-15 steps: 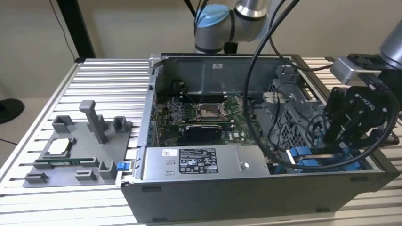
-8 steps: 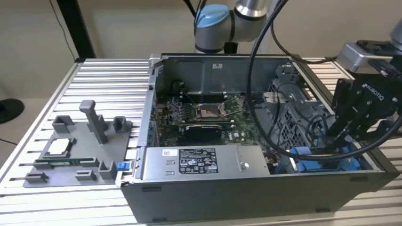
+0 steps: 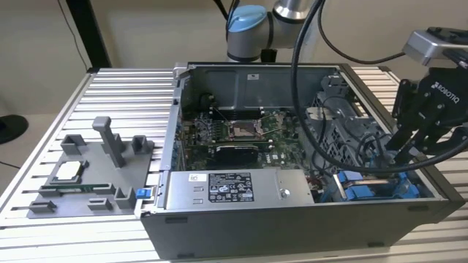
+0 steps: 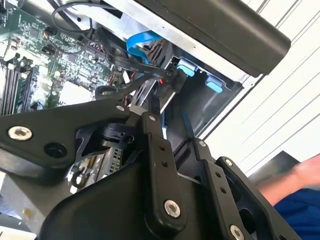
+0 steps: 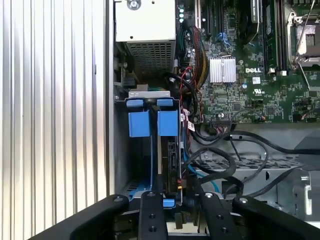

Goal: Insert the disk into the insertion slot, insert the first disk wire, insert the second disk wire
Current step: 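Insert the first disk wire, then insert the second disk wire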

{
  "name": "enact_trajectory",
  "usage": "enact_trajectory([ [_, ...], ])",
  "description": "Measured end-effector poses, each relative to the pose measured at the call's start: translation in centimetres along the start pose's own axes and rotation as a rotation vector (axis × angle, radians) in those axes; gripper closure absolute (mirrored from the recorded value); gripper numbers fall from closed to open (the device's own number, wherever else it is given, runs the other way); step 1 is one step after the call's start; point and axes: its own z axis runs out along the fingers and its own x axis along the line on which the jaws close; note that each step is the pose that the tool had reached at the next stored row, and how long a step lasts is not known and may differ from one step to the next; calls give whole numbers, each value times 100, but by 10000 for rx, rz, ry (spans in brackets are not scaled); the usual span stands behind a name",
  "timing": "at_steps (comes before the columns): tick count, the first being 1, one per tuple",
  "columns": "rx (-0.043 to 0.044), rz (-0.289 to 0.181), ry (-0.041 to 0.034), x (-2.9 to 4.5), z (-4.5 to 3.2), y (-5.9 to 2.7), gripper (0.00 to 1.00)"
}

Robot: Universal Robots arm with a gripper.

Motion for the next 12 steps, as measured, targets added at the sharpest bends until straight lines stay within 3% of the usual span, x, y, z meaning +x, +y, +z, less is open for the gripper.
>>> enact_trajectory([
  [7,15,-26,6,0,-40,4,0],
  [12,256,-127,7,1,-41,5,0],
])
